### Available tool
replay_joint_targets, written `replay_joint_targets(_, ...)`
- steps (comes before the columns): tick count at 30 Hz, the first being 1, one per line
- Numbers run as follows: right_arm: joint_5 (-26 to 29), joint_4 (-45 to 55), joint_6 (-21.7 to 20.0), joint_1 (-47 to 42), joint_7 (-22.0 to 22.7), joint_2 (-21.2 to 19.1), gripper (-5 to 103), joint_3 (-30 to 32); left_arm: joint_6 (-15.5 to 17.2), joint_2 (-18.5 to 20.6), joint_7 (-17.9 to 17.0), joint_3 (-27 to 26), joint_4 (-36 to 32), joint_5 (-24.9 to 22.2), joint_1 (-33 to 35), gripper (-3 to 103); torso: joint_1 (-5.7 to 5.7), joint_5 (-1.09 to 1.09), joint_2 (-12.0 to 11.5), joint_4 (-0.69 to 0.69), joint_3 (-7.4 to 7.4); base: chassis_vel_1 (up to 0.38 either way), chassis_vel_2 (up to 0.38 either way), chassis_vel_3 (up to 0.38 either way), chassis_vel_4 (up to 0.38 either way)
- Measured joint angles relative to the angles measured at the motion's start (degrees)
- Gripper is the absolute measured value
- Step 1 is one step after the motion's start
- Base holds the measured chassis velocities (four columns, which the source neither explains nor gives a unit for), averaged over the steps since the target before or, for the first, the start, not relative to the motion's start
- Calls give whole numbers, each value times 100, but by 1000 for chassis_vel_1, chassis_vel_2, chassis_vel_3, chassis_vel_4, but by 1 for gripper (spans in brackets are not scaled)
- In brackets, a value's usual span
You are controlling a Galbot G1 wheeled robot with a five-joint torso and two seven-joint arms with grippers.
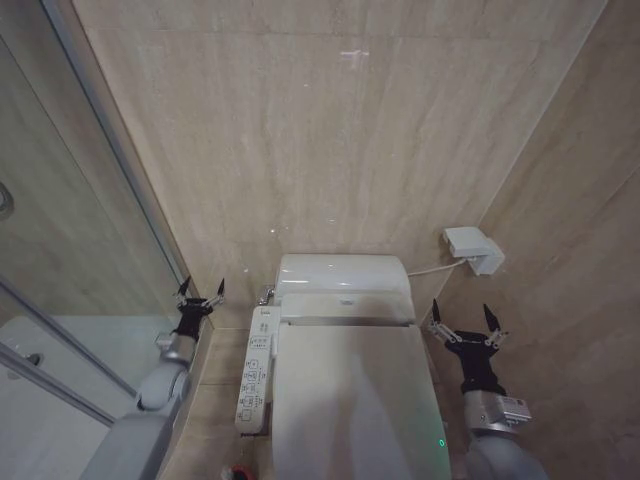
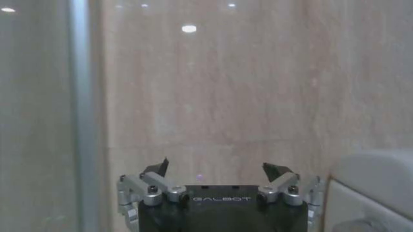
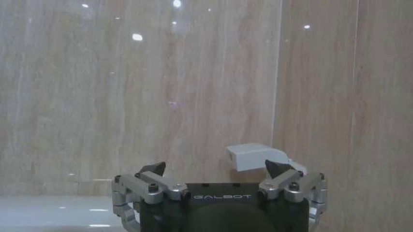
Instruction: Open the toilet lid, clean the toilet bowl with a toilet brush, close the toilet lid, and flush.
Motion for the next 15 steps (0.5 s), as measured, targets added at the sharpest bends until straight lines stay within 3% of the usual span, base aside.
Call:
replay_joint_targets(4,0,0,0,-1,0,0,100,0,-153,67,288,260,472,83,-340,97,0,0,0,0,0,0,0,0,0)
replay_joint_targets(6,0,0,0,0,0,0,100,0,-419,86,446,439,888,472,-561,97,0,1,0,3,0,0,0,0,0)
replay_joint_targets(7,0,0,0,0,0,0,100,0,-584,81,552,528,1110,723,-688,70,0,-1,0,3,0,0,0,0,0)
replay_joint_targets(10,0,0,0,0,0,0,100,0,-825,70,716,689,1433,1054,-898,70,0,2,0,1,-1,0,0,0,0)
replay_joint_targets(15,0,0,0,0,0,0,100,0,-973,105,988,920,1611,1174,-1026,70,0,1,0,0,0,0,0,0,0)
